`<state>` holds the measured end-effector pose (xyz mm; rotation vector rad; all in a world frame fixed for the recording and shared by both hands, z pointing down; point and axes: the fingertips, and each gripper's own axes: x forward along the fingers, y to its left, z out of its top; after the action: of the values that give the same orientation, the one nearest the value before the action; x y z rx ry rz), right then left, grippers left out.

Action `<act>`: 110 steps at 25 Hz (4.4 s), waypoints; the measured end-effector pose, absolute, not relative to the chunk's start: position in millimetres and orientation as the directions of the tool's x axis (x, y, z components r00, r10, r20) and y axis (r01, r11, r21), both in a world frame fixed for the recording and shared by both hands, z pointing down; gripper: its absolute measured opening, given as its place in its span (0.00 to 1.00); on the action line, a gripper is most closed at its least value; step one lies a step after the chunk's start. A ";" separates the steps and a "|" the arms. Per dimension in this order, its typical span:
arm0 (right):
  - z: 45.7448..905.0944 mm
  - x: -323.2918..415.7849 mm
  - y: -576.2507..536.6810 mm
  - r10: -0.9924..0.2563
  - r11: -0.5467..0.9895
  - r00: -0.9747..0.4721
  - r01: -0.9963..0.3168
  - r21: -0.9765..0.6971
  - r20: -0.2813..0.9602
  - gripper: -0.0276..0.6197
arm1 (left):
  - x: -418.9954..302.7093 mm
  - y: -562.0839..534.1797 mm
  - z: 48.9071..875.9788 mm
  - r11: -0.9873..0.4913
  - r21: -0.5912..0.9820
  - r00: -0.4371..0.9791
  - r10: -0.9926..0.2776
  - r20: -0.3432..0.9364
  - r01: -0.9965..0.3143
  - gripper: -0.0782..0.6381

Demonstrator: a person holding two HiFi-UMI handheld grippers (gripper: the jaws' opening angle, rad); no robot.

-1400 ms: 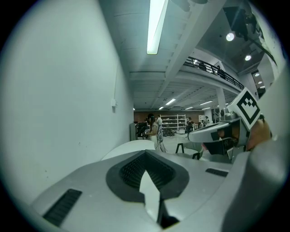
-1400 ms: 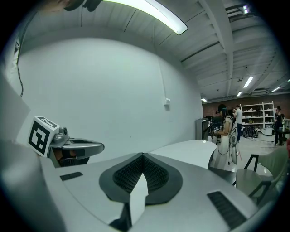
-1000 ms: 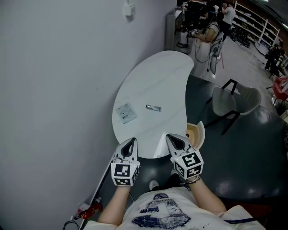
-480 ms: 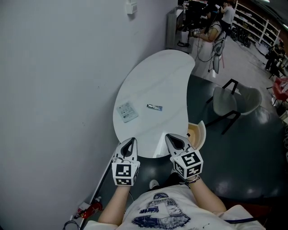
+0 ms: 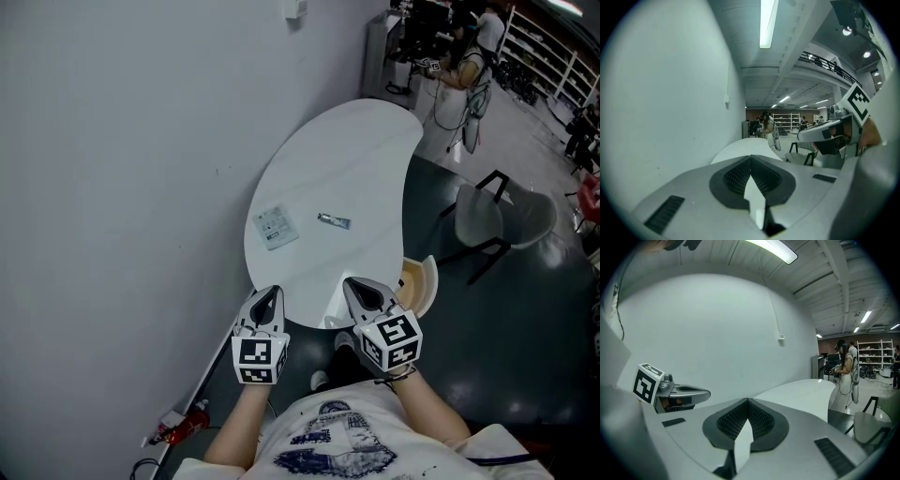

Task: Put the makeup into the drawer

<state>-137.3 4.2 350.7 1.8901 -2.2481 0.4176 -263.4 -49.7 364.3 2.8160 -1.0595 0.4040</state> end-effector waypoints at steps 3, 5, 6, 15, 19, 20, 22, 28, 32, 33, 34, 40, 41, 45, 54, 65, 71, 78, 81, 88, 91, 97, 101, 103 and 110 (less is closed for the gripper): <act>355.7 -137.8 -6.9 -0.925 0.175 -0.201 -0.979 -0.108 0.321 0.08 | -264.3 -58.1 368.9 -0.736 0.016 0.708 -0.643 0.292 -0.676 0.16; 358.9 -136.6 -15.0 -0.919 0.188 -0.215 -0.976 -0.113 0.330 0.08 | -263.9 -64.1 372.9 -0.725 0.028 0.698 -0.650 0.302 -0.688 0.16; 360.3 -135.7 -19.7 -0.916 0.195 -0.223 -0.974 -0.115 0.333 0.07 | -264.0 -67.6 375.7 -0.718 0.036 0.691 -0.654 0.308 -0.696 0.16; 374.4 -121.0 -76.8 -0.879 0.285 -0.309 -0.951 -0.118 0.364 0.07 | -259.8 -112.3 403.3 -0.621 0.070 0.598 -0.711 0.370 -0.781 0.16; 382.1 -118.5 -102.9 -0.855 0.336 -0.356 -0.934 -0.122 0.377 0.07 | -254.9 -128.6 414.1 -0.580 0.086 0.562 -0.726 0.396 -0.810 0.16; 384.0 -118.8 -109.8 -0.848 0.350 -0.370 -0.929 -0.124 0.379 0.08 | -253.9 -132.6 416.3 -0.571 0.084 0.552 -0.731 0.400 -0.817 0.17; 388.8 -120.4 -123.6 -0.833 0.380 -0.399 -0.916 -0.129 0.383 0.08 | -252.1 -141.3 420.8 -0.551 0.081 0.532 -0.742 0.408 -0.830 0.17; 405.5 -120.1 -155.0 -0.782 0.457 -0.478 -0.876 -0.153 0.401 0.08 | -246.2 -162.5 435.5 -0.492 0.083 0.474 -0.759 0.446 -0.867 0.17; 416.3 -109.5 -171.3 -0.757 0.484 -0.511 -0.857 -0.176 0.407 0.07 | -239.7 -174.0 444.1 -0.454 0.072 0.432 -0.771 0.467 -0.888 0.17; 418.9 -106.4 -174.5 -0.751 0.489 -0.519 -0.853 -0.182 0.409 0.07 | -237.8 -176.3 446.5 -0.444 0.070 0.422 -0.773 0.474 -0.893 0.17; 421.7 -103.3 -177.4 -0.745 0.494 -0.526 -0.848 -0.189 0.411 0.07 | -236.0 -178.3 449.0 -0.435 0.067 0.411 -0.774 0.482 -0.898 0.17; 437.5 -89.4 -194.4 -0.717 0.515 -0.554 -0.830 -0.214 0.422 0.08 | -223.2 -188.2 466.3 -0.385 0.091 0.375 -0.773 0.512 -0.918 0.17; 439.6 -88.6 -196.7 -0.714 0.516 -0.557 -0.828 -0.218 0.424 0.07 | -221.3 -189.2 470.1 -0.379 0.100 0.373 -0.770 0.517 -0.920 0.17; 445.7 -91.5 -206.8 -0.700 0.525 -0.567 -0.821 -0.226 0.435 0.08 | -220.7 -196.1 483.0 -0.358 0.123 0.366 -0.760 0.537 -0.925 0.17; 461.8 -103.7 -231.4 -0.673 0.518 -0.565 -0.821 -0.240 0.478 0.07 | -225.1 -218.4 512.0 -0.341 0.174 0.375 -0.722 0.581 -0.924 0.20; 486.3 -103.7 -240.4 -0.650 0.498 -0.545 -0.832 -0.246 0.530 0.08 | -229.5 -231.7 547.5 -0.238 0.299 0.377 -0.701 0.606 -0.924 0.31; 493.5 -111.6 -245.1 -0.633 0.507 -0.548 -0.827 -0.242 0.547 0.07 | -233.4 -238.2 559.7 -0.145 0.398 0.376 -0.708 0.597 -0.906 0.39; 502.3 -120.7 -247.6 -0.614 0.519 -0.550 -0.822 -0.236 0.566 0.07 | -235.8 -245.0 574.3 -0.039 0.505 0.375 -0.719 0.585 -0.862 0.43; 505.1 -122.6 -250.3 -0.608 0.520 -0.548 -0.822 -0.233 0.575 0.07 | -236.2 -248.4 581.4 0.026 0.568 0.378 -0.721 0.581 -0.823 0.45; 508.7 -128.8 -255.6 -0.598 0.521 -0.544 -0.822 -0.230 0.588 0.07 | -237.4 -257.5 594.8 0.143 0.663 0.380 -0.722 0.578 -0.735 0.45; 511.6 -131.1 -256.7 -0.593 0.522 -0.544 -0.821 -0.231 0.593 0.08 | -238.3 -259.0 602.1 0.186 0.688 0.380 -0.719 0.582 -0.701 0.45; 512.6 -134.5 -262.4 -0.591 0.521 -0.542 -0.822 -0.231 0.597 0.07 | -237.8 -263.1 609.9 0.214 0.701 0.390 -0.704 0.594 -0.680 0.46; 512.9 -135.0 -266.2 -0.593 0.520 -0.544 -0.822 -0.233 0.594 0.07 | -238.2 -264.1 613.2 0.226 0.701 0.388 -0.700 0.600 -0.677 0.46; 513.7 -133.6 -268.4 -0.594 0.519 -0.543 -0.822 -0.234 0.594 0.07 | -237.5 -264.7 614.2 0.228 0.702 0.386 -0.701 0.599 -0.674 0.46; 512.6 -130.2 -273.3 -0.593 0.514 -0.542 -0.824 -0.238 0.596 0.07 | -237.5 -272.5 610.1 0.269 0.760 0.391 -0.729 0.562 -0.591 0.45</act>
<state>-130.2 -273.3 512.6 1.1618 -2.3160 0.7035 -237.5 -272.5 610.1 1.4082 -1.2832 -0.1391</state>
